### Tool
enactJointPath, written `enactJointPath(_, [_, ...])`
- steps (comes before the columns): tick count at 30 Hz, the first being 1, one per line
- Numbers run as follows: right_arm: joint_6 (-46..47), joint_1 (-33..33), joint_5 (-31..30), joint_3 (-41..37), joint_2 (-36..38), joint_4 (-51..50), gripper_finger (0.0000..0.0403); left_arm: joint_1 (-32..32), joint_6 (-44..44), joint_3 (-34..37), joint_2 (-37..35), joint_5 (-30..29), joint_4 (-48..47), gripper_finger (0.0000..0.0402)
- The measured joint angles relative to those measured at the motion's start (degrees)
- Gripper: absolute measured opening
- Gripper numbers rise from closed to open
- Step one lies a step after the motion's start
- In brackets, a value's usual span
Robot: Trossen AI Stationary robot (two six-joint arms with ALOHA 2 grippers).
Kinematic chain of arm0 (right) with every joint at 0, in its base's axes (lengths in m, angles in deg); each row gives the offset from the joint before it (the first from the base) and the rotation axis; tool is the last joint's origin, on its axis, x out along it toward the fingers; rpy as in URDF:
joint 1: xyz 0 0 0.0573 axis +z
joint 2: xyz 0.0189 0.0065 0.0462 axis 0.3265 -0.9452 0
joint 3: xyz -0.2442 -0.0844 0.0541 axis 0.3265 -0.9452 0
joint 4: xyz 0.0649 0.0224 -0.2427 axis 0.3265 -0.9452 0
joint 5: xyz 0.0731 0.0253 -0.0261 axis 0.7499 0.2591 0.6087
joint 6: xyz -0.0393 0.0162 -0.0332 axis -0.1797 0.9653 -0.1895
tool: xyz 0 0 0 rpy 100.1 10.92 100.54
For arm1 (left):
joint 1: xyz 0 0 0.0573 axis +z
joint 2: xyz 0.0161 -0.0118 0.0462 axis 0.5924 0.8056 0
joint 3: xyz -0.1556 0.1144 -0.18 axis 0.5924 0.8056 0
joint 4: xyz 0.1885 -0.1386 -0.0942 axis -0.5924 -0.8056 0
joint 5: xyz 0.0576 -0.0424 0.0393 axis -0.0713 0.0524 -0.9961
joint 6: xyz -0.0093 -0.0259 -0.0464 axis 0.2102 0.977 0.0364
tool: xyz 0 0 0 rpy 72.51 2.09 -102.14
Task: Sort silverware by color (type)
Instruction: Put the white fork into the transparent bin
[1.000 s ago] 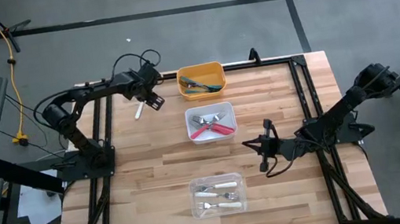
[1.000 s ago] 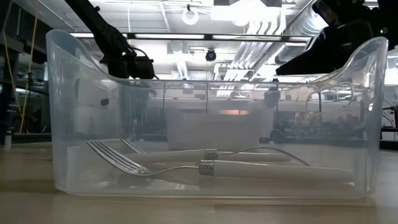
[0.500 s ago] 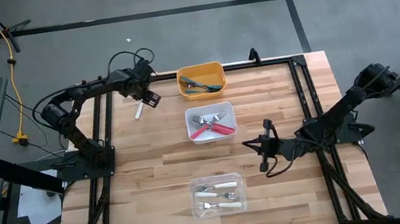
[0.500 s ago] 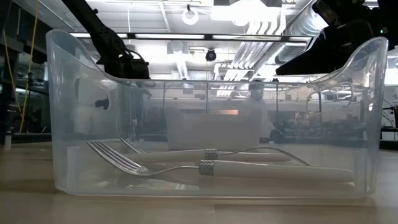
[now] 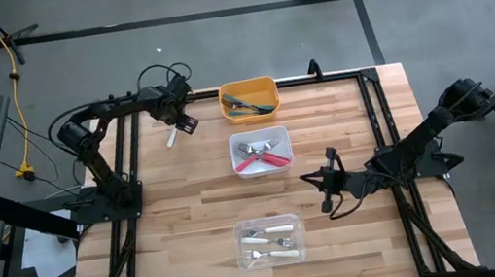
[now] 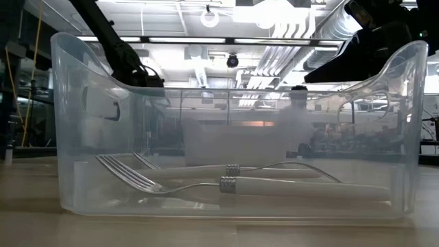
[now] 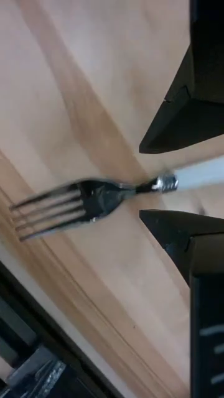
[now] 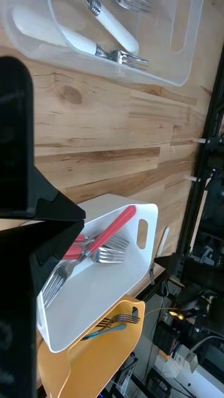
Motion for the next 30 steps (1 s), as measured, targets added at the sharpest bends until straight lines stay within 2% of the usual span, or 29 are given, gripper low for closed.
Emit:
enactJointPath(8, [0.0,-0.01,-0.01,0.0,-0.02,-0.4,0.0,0.19,-0.78,-0.28,3.7,-1.1,0.97,0.0117])
enactJointPath(18, [1.03,0.0,-0.02,0.0,-0.02,-0.87,0.0,-0.83,-4.13,-0.31,3.94,-0.42,-1.85,0.0014])
enactJointPath(23, [0.97,0.0,-0.02,-0.01,-0.02,-0.87,0.0,-2.79,-4.96,-0.07,2.76,-3.38,-3.99,0.0009])
enactJointPath(30, [1.03,-0.02,-0.03,-0.01,-0.02,-0.87,0.0,-4.02,-4.38,0.13,-2.71,-3.5,-10.99,0.0])
